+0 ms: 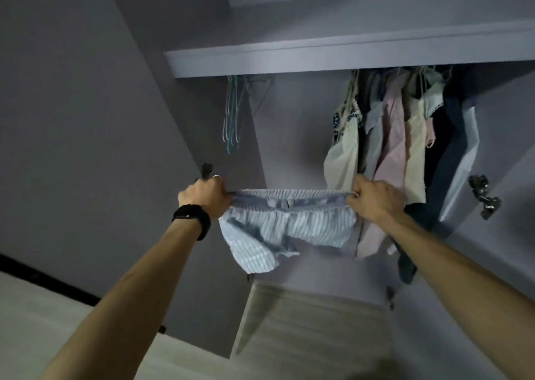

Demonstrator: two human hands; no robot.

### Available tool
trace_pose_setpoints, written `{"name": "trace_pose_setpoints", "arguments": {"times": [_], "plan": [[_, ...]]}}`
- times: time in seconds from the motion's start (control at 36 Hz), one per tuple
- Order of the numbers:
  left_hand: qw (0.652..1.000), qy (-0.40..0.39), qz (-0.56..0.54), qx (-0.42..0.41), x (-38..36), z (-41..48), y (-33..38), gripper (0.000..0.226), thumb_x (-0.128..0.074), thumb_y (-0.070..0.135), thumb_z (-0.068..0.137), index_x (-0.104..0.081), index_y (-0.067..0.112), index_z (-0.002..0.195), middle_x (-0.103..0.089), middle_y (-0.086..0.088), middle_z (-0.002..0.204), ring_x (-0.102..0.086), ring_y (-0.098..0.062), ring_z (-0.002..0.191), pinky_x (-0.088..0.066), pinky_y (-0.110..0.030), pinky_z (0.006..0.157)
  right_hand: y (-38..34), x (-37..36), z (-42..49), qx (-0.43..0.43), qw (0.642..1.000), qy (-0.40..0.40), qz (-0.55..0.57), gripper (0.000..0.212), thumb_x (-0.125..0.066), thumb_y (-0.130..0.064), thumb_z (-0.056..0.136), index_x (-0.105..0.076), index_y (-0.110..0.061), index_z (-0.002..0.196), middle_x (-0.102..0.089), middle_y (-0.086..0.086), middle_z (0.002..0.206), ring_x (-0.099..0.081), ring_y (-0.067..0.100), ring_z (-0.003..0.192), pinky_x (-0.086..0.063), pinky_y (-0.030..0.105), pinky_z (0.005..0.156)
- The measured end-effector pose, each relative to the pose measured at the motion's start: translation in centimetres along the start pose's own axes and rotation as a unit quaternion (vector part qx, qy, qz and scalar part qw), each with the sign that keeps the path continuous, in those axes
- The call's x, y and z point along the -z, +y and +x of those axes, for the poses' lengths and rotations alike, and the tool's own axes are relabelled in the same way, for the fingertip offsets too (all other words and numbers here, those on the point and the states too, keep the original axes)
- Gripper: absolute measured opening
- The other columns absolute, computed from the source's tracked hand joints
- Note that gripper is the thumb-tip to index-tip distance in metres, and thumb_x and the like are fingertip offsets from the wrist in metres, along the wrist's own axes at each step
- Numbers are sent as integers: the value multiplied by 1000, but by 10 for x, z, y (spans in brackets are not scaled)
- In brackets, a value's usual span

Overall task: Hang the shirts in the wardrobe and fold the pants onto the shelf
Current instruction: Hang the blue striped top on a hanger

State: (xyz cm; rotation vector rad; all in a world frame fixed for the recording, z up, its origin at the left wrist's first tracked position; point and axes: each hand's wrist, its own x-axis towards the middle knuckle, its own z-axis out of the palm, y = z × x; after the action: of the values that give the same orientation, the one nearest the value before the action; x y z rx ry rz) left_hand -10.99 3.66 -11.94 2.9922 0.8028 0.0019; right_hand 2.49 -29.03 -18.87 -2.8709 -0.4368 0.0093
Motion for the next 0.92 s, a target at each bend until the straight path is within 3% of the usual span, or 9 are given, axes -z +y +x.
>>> {"name": "trace_pose_setpoints", "arguments": {"times": [0.17, 0.31, 0.39, 0.5, 0.56, 0.64, 0.69, 0.78, 0.92], "plan": [[1000, 7, 11, -5, 0, 3, -17, 27, -47, 46, 96, -58, 23, 105, -66, -11, 104, -61, -36, 88, -46, -38, 73, -32, 47, 28, 9, 1000, 26, -6, 18, -60, -38, 89, -54, -26, 101, -67, 13, 104, -63, 35, 95, -40, 33, 67], [999, -22, -37, -22, 9, 2, -20, 27, -45, 42, 98, -63, 43, 117, -66, -1, 104, -64, -31, 94, -50, -35, 77, -39, 54, 31, -8, 1000, 0, -2, 28, -53, -39, 93, -68, -34, 116, -68, 9, 120, -63, 35, 107, -43, 32, 73], [994, -46, -94, -17, 12, 5, -20, 24, -46, 35, 97, -67, 32, 108, -68, -2, 94, -67, -28, 84, -58, -39, 79, -44, 52, 27, -9, 1000, -3, 14, 25, -47, -37, 94, -69, -27, 93, -69, 14, 111, -63, 36, 99, -44, 33, 70], [955, -111, -273, 33, 13, 9, -23, 13, -56, 23, 87, -68, 19, 89, -74, -7, 77, -70, -20, 66, -61, -34, 62, -44, 49, 23, -23, 998, 0, 53, 28, -50, -35, 90, -53, -19, 67, -71, 14, 95, -61, 34, 84, -44, 34, 68], [972, -117, -205, 3, 14, 13, -28, 16, -56, 31, 87, -68, 20, 84, -71, -4, 76, -64, -21, 64, -55, -35, 61, -40, 47, 22, -31, 999, -21, 37, 24, -52, -37, 93, -60, -23, 76, -71, 11, 102, -63, 34, 92, -45, 33, 70], [999, -26, 1, -37, 11, 14, -29, 30, -48, 49, 92, -62, 24, 88, -60, 2, 79, -55, -21, 69, -44, -36, 67, -40, 36, 20, -39, 996, -82, 3, 21, -55, -41, 94, -65, -27, 82, -72, 9, 105, -66, 31, 96, -53, 34, 77], [996, 18, 52, -69, 7, 14, -26, 28, -47, 48, 95, -62, 25, 98, -62, 0, 99, -60, -27, 88, -43, -37, 72, -48, 27, 20, -40, 996, -79, -7, 20, -56, -38, 92, -68, -24, 87, -72, 9, 105, -67, 32, 96, -56, 36, 79], [988, 20, 122, -95, 9, 21, -29, 35, -43, 40, 98, -60, 28, 126, -53, -4, 134, -47, -29, 127, -36, -45, 101, -66, 25, 27, -18, 998, -62, -22, 25, -55, -38, 90, -73, -27, 104, -72, 7, 111, -67, 32, 101, -53, 32, 76], [952, 83, 256, -148, 30, 30, -55, 50, -31, 50, 100, -55, 34, 140, -44, -2, 151, -23, -26, 146, -5, -57, 120, -90, 23, 51, 19, 995, -97, -31, 28, -58, -48, 88, -73, -28, 101, -73, 5, 110, -68, 30, 100, -51, 29, 73]]}}
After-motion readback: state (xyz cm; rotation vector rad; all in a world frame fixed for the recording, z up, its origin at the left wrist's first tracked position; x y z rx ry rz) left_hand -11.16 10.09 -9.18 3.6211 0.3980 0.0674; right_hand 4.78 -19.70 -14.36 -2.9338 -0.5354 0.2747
